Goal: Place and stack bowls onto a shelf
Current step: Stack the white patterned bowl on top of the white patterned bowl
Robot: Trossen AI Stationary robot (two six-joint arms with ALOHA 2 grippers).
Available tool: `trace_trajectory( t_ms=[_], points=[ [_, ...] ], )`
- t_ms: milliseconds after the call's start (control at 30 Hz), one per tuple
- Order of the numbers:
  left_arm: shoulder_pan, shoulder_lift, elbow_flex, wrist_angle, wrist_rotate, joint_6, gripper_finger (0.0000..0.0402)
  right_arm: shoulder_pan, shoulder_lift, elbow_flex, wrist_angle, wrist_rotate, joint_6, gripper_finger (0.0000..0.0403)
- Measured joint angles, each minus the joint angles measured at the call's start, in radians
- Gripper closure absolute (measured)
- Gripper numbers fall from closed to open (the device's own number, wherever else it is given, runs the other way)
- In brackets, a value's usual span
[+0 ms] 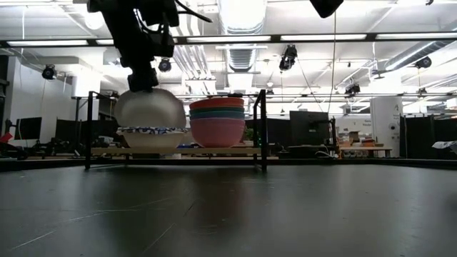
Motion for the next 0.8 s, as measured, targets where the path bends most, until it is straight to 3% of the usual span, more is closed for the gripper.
trace_trajectory(
  t_ms=[267, 467, 633, 800],
  points=[
    [-0.001, -0.035, 0.037, -0.136, 0.305, -0.026, 0.0267, 0.000, 0.000, 0.000, 0.000, -0.001, 0.004, 0.0191],
    [-0.001, -0.064, 0.072, -0.186, 0.371, 0.007, 0.0269, 0.000, 0.000, -0.003, 0.000, -0.002, -0.001, 0.0191],
    [0.009, -0.144, 0.067, -0.169, 0.412, 0.130, 0.0304, 0.000, 0.000, -0.014, 0.001, -0.002, -0.003, 0.0191],
    [0.057, -0.273, 0.058, -0.016, 0.742, 0.220, 0.0385, 0.000, 0.000, -0.029, 0.002, -0.002, -0.003, 0.0191]
  ],
)
